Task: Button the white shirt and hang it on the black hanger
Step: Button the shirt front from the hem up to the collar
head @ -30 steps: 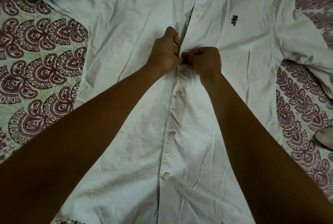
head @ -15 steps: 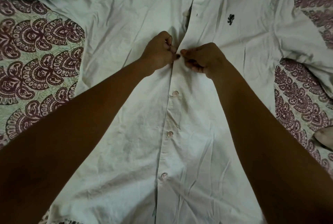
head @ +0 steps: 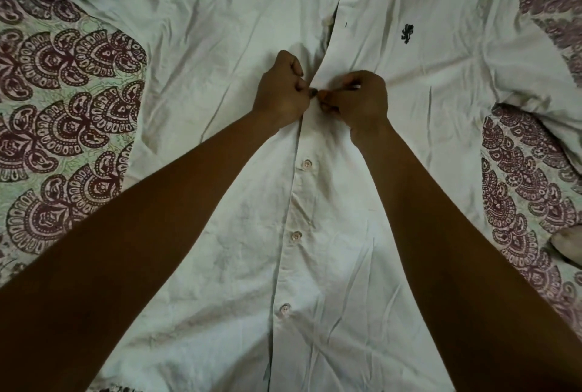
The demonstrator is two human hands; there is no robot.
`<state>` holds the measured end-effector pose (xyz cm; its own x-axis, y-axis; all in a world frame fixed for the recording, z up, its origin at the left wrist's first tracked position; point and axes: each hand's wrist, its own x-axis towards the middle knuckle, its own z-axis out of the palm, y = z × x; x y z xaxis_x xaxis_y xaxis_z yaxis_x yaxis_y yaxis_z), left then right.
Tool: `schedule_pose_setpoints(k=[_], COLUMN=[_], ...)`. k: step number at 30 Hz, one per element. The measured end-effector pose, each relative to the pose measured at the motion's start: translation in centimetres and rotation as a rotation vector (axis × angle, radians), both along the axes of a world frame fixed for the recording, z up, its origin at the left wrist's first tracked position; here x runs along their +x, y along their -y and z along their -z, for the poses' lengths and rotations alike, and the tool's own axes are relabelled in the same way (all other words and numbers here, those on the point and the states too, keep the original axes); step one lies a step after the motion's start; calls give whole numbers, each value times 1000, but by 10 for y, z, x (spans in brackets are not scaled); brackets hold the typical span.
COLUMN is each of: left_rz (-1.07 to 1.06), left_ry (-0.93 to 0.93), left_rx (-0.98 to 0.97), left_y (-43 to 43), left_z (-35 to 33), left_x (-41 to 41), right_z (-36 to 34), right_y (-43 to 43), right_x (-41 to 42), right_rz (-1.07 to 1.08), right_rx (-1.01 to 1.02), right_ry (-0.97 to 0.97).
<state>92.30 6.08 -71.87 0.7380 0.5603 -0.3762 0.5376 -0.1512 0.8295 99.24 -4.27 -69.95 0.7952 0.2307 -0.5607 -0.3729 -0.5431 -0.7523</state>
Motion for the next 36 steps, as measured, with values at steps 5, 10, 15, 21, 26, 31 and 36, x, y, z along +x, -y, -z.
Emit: schedule_pose_setpoints(k=[5,10,15,21,26,31,36], left_rz=[10,101,443,380,35,11,-1], left_ry=[-55,-49,-147,-296,-424,-68,87], left_rx=[72,423,950,967,858,870,463], left_y=[0,6,-9,-36,-68,-46,-22], left_z=[-3,-10,20,25,24,4,-10], left_x=[5,-1,-29,-38,-36,7,70], right_z=[-5,-8,2,14,7,-6,-2], right_y=[0,0,3,17,25,-14,-49], right_x=[4,8,4,4,32,41,52], right_rz=[66,-79,-84,-95,-158,-146,-204], right_rx=[77,-74,-127,-250,-387,-193,-355], right_ry=[-169,-16,147,480,483,640,525])
